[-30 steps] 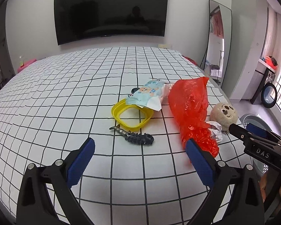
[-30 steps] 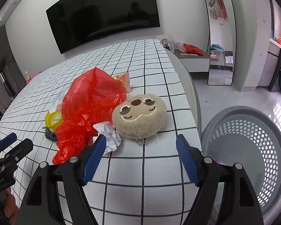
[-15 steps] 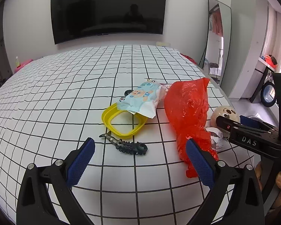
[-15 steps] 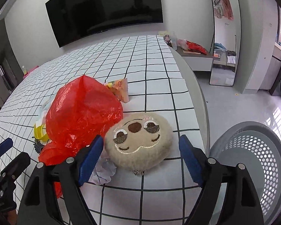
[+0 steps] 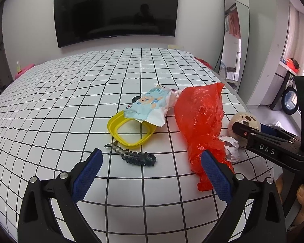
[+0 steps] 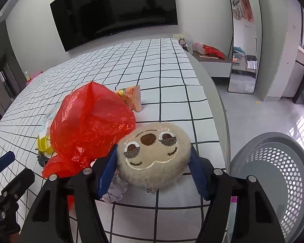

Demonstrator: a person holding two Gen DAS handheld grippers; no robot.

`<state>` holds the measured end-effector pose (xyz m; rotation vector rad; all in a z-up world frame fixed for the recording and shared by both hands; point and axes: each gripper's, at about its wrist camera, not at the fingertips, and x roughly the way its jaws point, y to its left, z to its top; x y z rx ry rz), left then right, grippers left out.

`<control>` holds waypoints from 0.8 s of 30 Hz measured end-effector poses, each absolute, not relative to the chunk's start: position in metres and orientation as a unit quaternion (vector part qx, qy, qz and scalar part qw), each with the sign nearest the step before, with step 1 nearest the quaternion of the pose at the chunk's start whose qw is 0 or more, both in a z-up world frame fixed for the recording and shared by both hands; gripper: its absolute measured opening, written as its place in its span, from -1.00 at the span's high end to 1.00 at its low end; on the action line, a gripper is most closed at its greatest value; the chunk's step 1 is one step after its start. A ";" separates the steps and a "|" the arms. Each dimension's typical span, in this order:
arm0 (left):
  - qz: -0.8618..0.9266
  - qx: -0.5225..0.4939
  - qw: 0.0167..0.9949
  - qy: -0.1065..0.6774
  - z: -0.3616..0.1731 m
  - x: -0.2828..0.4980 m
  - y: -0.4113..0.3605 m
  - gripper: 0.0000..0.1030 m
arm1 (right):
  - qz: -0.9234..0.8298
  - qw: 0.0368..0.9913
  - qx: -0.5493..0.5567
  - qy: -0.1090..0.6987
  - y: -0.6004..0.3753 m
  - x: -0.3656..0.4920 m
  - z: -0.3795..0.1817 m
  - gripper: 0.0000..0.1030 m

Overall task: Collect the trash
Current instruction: 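Grasp the beige plush toy with the right gripper while the left gripper grasps the red bag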

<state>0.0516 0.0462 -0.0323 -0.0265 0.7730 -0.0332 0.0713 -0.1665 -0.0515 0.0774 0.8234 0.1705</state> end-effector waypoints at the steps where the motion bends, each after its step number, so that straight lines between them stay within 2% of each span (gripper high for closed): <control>1: -0.018 -0.013 0.926 0.377 -0.031 0.052 0.045 -0.85 | 0.079 0.916 0.041 0.391 -0.171 0.066 -0.047 -0.24; 10: -0.042 -0.013 0.925 0.377 -0.026 0.065 0.018 -0.86 | 0.050 0.927 0.079 0.364 -0.211 0.024 -0.034 -0.24; 20: -0.034 0.002 0.912 0.408 -0.049 0.087 -0.006 -0.83 | 0.055 0.922 0.114 0.367 -0.233 0.005 -0.043 -0.24; 23: -0.034 0.007 0.912 0.409 -0.049 0.086 -0.008 -0.52 | 0.058 0.922 0.119 0.364 -0.235 0.003 -0.043 -0.24; 24: -0.038 0.007 0.911 0.410 -0.051 0.087 -0.009 -0.35 | 0.059 0.922 0.120 0.363 -0.235 0.003 -0.043 -0.24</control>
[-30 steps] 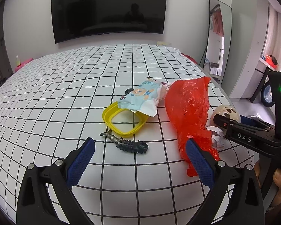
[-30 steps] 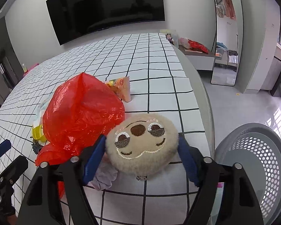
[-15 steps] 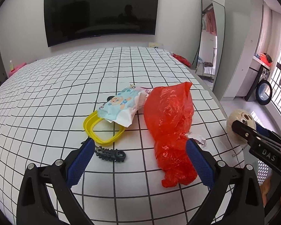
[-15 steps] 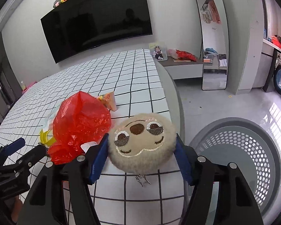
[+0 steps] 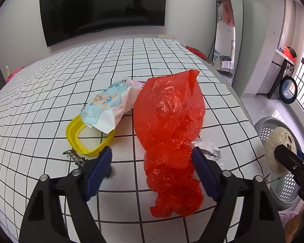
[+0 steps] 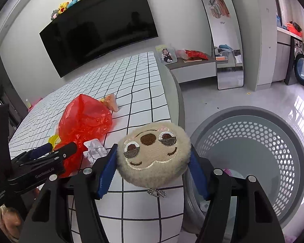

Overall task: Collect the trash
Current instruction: 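Grasp the beige plush toy with the right gripper while the left gripper grasps the red bag, then carry the plush toy and red bag over the basket and open both grippers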

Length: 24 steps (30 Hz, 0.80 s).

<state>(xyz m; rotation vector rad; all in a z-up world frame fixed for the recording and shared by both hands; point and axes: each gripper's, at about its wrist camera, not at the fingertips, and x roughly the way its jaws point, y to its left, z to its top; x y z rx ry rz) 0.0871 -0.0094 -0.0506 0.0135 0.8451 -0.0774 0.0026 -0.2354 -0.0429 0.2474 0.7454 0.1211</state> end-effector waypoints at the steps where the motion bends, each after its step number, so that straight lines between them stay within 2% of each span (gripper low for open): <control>1: -0.042 0.006 0.911 0.411 -0.051 0.086 -0.010 -0.15 | 0.059 0.922 0.122 0.361 -0.236 0.002 -0.043 -0.24; 4: -0.054 0.005 0.908 0.415 -0.052 0.084 -0.012 0.29 | 0.059 0.923 0.124 0.360 -0.237 -0.001 -0.042 -0.24; 7: -0.060 0.006 0.910 0.410 -0.049 0.080 -0.012 0.38 | 0.058 0.923 0.126 0.359 -0.238 -0.003 -0.041 -0.24; 17: -0.064 -0.007 0.930 0.362 -0.008 0.055 -0.002 0.40 | 0.048 0.928 0.123 0.348 -0.236 -0.025 -0.028 -0.24; 24: -0.102 0.003 0.936 0.336 0.015 0.032 -0.026 0.40 | 0.021 0.936 0.126 0.329 -0.252 -0.057 -0.012 -0.24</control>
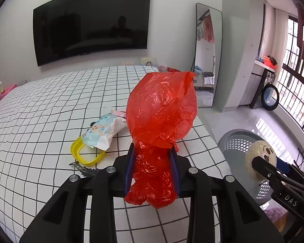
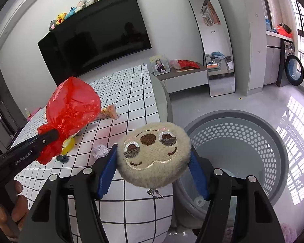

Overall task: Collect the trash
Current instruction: 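Carry the plush toy and red bag over the basket and open both grippers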

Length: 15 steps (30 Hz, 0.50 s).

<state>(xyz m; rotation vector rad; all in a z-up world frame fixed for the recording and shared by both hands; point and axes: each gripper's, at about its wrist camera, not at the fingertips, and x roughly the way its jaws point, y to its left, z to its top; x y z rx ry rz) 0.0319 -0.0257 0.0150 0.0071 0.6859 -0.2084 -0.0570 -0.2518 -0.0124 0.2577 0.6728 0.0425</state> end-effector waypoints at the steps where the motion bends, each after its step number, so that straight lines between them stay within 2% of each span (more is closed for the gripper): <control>1: -0.111 0.005 0.936 0.334 0.016 0.028 -0.032 0.40 | 0.015 0.936 0.127 0.328 -0.255 -0.062 -0.011 -0.24; 15: -0.232 0.057 0.906 0.349 -0.004 -0.005 -0.150 0.40 | -0.090 0.923 0.160 0.338 -0.340 -0.121 -0.034 -0.24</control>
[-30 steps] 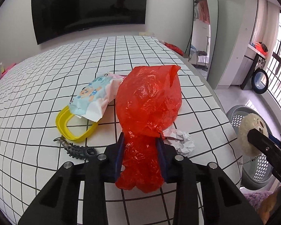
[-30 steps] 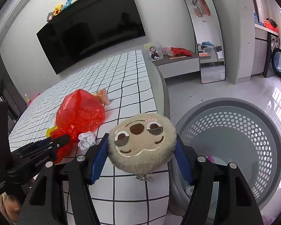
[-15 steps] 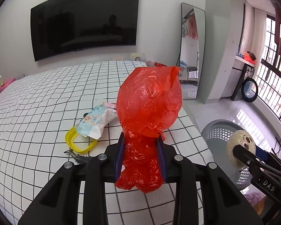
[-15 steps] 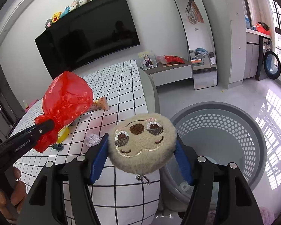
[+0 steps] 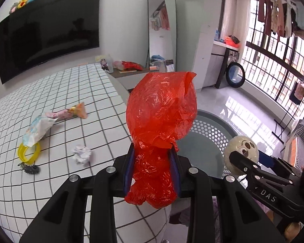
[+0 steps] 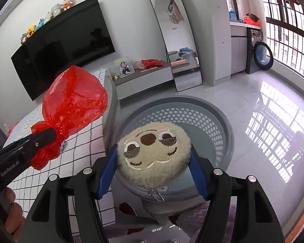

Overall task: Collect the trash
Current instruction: 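Carry the plush toy and red bag over the basket and open both grippers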

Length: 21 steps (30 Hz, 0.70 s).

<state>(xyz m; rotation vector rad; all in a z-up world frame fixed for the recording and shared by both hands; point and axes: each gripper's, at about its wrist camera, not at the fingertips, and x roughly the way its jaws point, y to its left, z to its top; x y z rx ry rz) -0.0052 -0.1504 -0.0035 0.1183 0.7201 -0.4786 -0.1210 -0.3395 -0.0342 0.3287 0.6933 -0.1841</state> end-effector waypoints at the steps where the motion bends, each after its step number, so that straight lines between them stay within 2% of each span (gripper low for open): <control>1: -0.237 0.063 0.903 0.352 -0.007 -0.006 -0.159 0.40 | -0.096 0.922 0.164 0.338 -0.346 -0.124 -0.037 -0.24; 21: -0.263 0.126 0.866 0.406 -0.063 0.022 -0.243 0.37 | -0.111 0.905 0.203 0.356 -0.411 -0.111 -0.078 -0.25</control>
